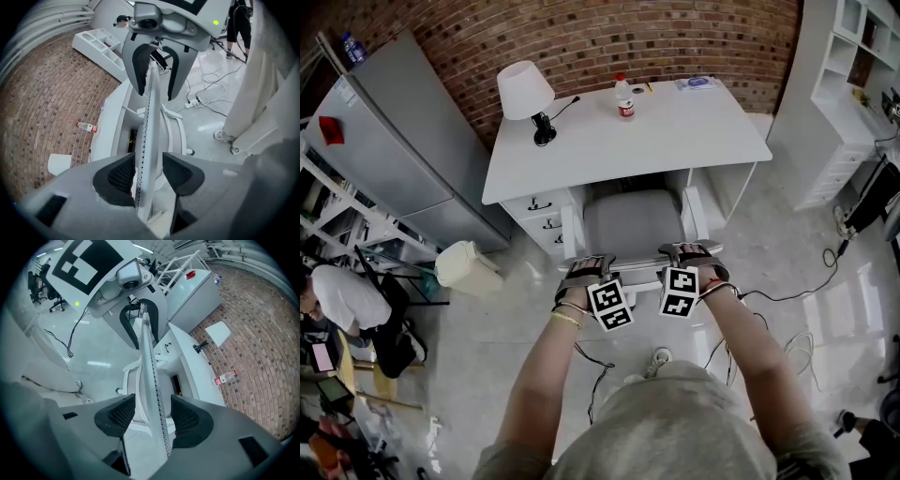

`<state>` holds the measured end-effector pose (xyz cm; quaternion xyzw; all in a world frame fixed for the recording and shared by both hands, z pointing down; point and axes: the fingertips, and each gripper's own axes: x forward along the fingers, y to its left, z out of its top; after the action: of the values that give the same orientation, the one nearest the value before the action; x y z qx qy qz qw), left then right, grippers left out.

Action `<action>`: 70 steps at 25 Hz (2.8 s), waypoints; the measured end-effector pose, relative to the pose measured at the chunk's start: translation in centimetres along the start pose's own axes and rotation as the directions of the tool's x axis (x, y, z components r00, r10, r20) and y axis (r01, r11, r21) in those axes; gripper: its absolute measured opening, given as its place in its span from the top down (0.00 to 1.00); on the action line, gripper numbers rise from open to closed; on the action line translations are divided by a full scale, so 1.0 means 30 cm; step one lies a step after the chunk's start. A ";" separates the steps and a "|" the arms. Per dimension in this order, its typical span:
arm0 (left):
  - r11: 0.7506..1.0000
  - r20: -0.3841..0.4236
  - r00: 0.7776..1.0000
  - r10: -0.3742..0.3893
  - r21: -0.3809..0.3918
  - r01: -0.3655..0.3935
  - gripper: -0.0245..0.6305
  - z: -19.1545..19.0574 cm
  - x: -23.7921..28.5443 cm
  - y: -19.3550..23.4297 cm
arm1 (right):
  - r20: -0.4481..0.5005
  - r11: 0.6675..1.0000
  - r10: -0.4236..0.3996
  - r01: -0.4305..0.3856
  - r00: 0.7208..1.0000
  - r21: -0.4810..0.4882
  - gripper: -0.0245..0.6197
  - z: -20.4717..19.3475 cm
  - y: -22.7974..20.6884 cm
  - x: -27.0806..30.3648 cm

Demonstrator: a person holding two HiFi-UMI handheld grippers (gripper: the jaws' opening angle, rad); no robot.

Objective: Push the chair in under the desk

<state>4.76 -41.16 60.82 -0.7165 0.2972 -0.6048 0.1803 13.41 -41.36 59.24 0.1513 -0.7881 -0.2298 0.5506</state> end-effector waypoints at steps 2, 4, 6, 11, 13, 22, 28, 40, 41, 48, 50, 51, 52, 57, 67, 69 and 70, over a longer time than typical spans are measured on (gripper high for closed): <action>1.000 0.011 1.000 0.010 0.001 -0.010 0.70 0.006 -0.021 0.004 | 0.007 1.000 -0.008 0.008 1.000 0.006 0.65 0.013 0.004 -0.016; 1.000 0.021 1.000 0.020 -0.004 -0.019 0.70 0.013 -0.041 0.010 | 0.017 1.000 -0.016 0.016 1.000 0.017 0.65 0.027 0.005 -0.033; 1.000 0.034 0.999 0.029 -0.012 -0.029 0.70 0.018 -0.064 0.016 | 0.033 0.999 -0.027 0.025 0.999 0.038 0.65 0.045 0.004 -0.051; 0.998 0.063 0.996 0.056 -0.024 -0.054 0.70 0.019 -0.135 0.027 | 0.060 0.994 -0.064 0.058 0.996 0.093 0.65 0.088 0.002 -0.097; 0.998 0.073 0.995 0.063 -0.033 -0.061 0.70 0.018 -0.158 0.019 | 0.073 0.991 -0.081 0.073 0.994 0.111 0.65 0.105 0.004 -0.117; 0.997 0.105 0.992 0.069 -0.048 -0.064 0.70 0.009 -0.229 -0.034 | 0.086 0.985 -0.098 0.085 0.991 0.152 0.66 0.153 0.069 -0.173; 0.995 0.133 0.989 0.060 -0.086 -0.049 0.70 0.004 -0.277 -0.083 | 0.088 0.979 -0.101 0.084 0.991 0.186 0.77 0.172 0.115 -0.205; 0.985 0.176 0.978 0.109 -0.153 -0.082 0.91 0.004 -0.385 -0.133 | 0.120 0.941 -0.181 0.137 0.976 0.309 0.93 0.216 0.163 -0.310; 0.983 0.181 0.977 0.114 -0.160 -0.085 0.92 0.007 -0.395 -0.138 | 0.125 0.935 -0.186 0.137 0.974 0.326 0.93 0.219 0.171 -0.318; 0.955 0.228 0.966 0.124 -0.291 -0.054 0.95 0.014 -0.461 -0.174 | 0.148 0.890 -0.231 0.147 0.962 0.432 0.94 0.235 0.215 -0.378; 0.939 0.244 0.960 0.138 -0.341 -0.049 0.95 0.015 -0.482 -0.181 | 0.157 0.876 -0.246 0.150 0.957 0.458 0.94 0.240 0.224 -0.394; 0.930 0.251 0.956 0.148 -0.365 -0.048 0.95 0.016 -0.494 -0.184 | 0.163 0.867 -0.253 0.149 0.954 0.475 0.94 0.242 0.229 -0.403; 0.920 0.258 0.953 0.160 -0.390 -0.049 0.95 0.016 -0.507 -0.188 | 0.170 0.857 -0.261 0.147 0.950 0.494 0.94 0.245 0.234 -0.413; 0.842 0.290 0.934 0.211 -0.538 -0.023 0.95 0.014 -0.567 -0.200 | 0.207 0.800 -0.314 0.141 0.927 0.583 0.94 0.263 0.255 -0.474; 0.672 0.334 0.884 0.328 -0.740 0.031 0.95 0.014 -0.690 -0.204 | 0.265 0.654 -0.401 0.071 0.877 0.753 0.95 0.283 0.285 -0.584; 0.637 0.340 0.872 0.351 -0.770 0.044 0.95 0.012 -0.714 -0.202 | 0.274 0.610 -0.422 0.047 0.864 0.791 0.95 0.280 0.285 -0.605; 0.614 0.345 0.867 0.360 -0.787 0.058 0.95 0.010 -0.725 -0.203 | 0.276 0.593 -0.431 0.040 0.859 0.804 0.95 0.276 0.286 -0.614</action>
<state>4.33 -22.56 47.99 -0.8184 0.5361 -0.2052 -0.0273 12.18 -23.40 46.70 0.4225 -0.8837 0.0310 0.1991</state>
